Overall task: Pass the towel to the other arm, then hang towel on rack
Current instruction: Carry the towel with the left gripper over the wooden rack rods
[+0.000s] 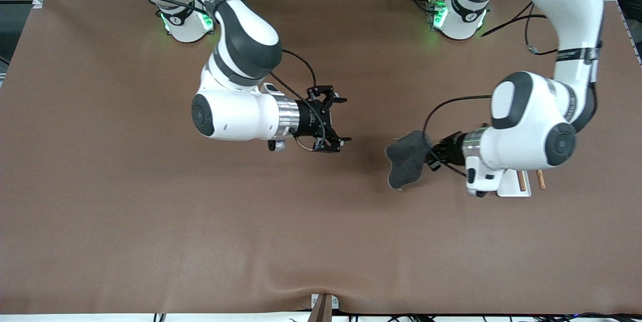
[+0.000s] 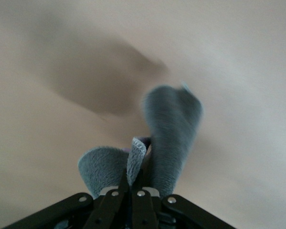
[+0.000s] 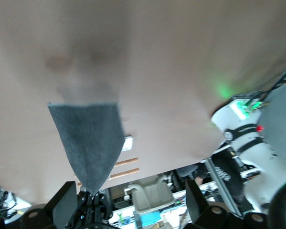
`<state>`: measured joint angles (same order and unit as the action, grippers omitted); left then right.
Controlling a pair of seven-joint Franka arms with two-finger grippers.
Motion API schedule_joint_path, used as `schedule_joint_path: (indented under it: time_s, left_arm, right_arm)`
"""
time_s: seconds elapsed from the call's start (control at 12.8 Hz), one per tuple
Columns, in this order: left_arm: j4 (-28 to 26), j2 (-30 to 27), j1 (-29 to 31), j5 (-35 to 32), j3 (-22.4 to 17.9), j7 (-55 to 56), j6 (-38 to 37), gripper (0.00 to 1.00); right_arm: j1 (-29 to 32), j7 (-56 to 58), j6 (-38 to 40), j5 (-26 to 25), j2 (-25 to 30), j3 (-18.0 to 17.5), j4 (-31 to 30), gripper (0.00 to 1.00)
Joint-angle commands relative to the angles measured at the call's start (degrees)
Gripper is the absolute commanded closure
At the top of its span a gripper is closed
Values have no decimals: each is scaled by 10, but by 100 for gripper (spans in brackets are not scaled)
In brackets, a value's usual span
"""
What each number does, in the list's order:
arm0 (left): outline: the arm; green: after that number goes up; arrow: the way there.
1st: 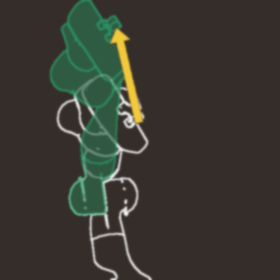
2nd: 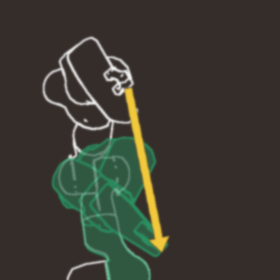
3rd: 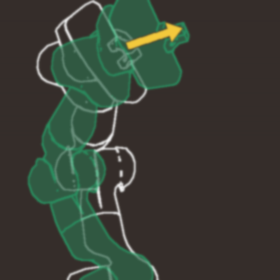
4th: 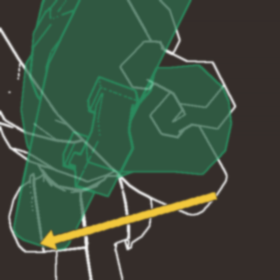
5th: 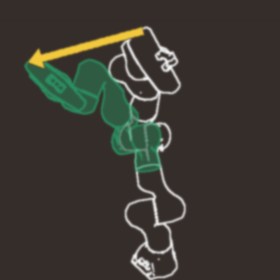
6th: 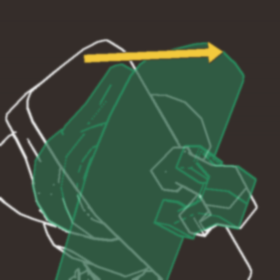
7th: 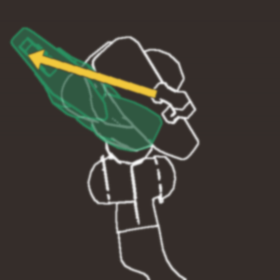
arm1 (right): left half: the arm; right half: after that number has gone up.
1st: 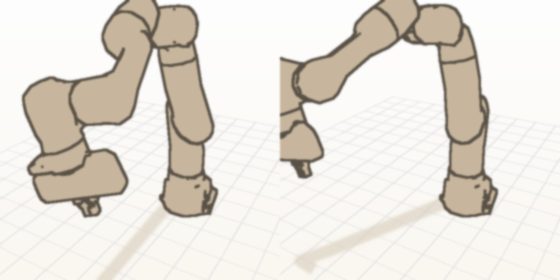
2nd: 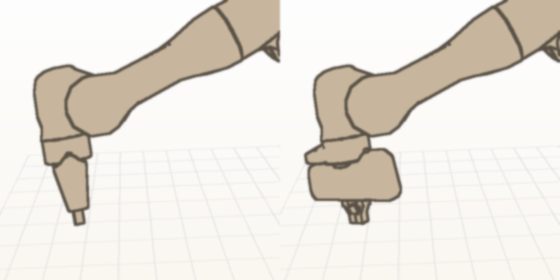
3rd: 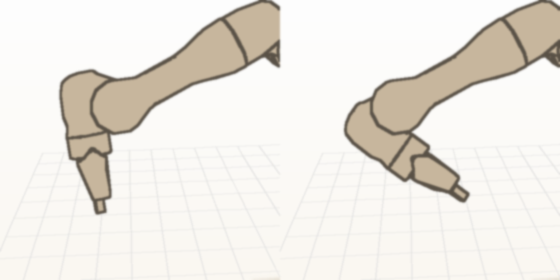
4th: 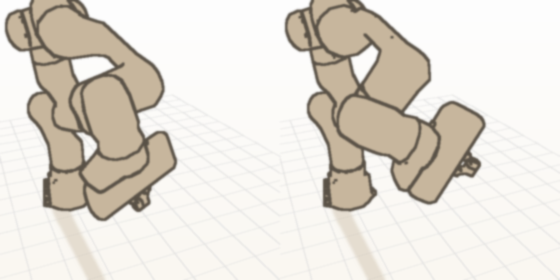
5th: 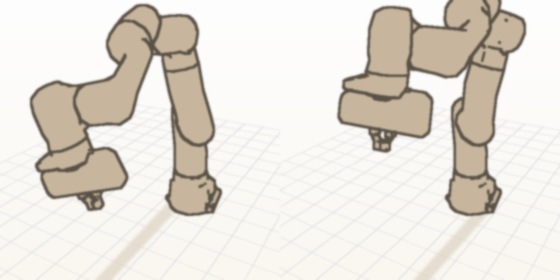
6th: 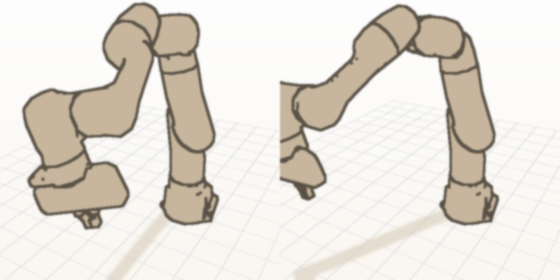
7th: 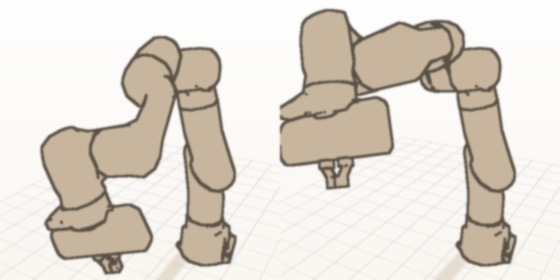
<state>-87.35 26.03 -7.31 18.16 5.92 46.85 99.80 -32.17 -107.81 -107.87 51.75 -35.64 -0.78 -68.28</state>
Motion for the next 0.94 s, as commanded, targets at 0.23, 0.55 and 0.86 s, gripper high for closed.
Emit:
schedule_joint_path:
  time_s: [0.23, 0.55, 0.86]
  left_arm:
    - [-10, -12, 88, -100, 5, -166, -99, 100]
    - [-12, -5, 160, -138, 3, -316, -103, 100]
    - [-6, 2, 213, -150, 4, -432, -95, 100]
  right_arm:
    - [32, 99, 120, -67, 57, -4, -10, 0]
    - [84, 175, 252, -112, 79, 1, -6, 0]
    - [104, 295, 300, -235, 121, 2, -10, 0]
